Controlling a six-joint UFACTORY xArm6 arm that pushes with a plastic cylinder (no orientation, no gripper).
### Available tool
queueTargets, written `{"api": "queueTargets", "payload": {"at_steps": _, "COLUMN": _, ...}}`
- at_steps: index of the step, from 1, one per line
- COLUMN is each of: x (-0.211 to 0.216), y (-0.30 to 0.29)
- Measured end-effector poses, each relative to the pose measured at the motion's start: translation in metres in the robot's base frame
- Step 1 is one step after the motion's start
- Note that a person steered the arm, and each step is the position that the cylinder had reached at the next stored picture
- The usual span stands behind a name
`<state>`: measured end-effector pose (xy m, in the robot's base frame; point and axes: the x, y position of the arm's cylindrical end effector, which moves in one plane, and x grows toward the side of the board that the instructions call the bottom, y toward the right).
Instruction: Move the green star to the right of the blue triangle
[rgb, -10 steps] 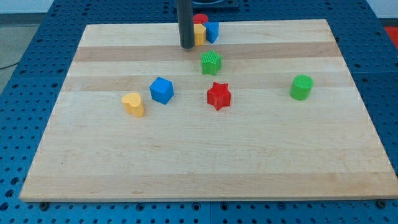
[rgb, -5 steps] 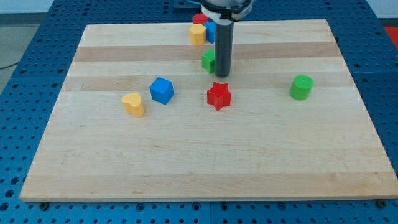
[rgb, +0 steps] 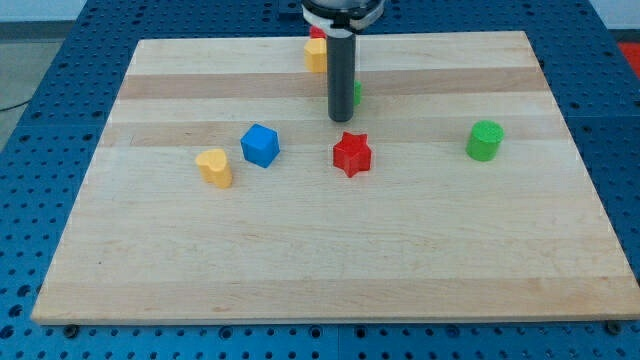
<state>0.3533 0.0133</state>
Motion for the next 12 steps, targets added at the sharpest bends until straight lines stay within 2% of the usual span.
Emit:
{"api": "queueTargets", "payload": {"at_steps": 3, "x": -0.037, "y": 0.013}}
{"api": "queueTargets", "payload": {"at_steps": 6, "x": -0.038, "y": -0.056}}
{"api": "queueTargets", "payload": {"at_steps": 7, "x": -0.049, "y": -0.046}}
{"api": "queueTargets", "payload": {"at_steps": 9, "x": -0.052, "y": 0.032}}
{"api": "queueTargets", "payload": {"at_steps": 10, "x": -0.059, "y": 0.053}}
{"api": "queueTargets", "payload": {"at_steps": 12, "x": -0.061, "y": 0.058}}
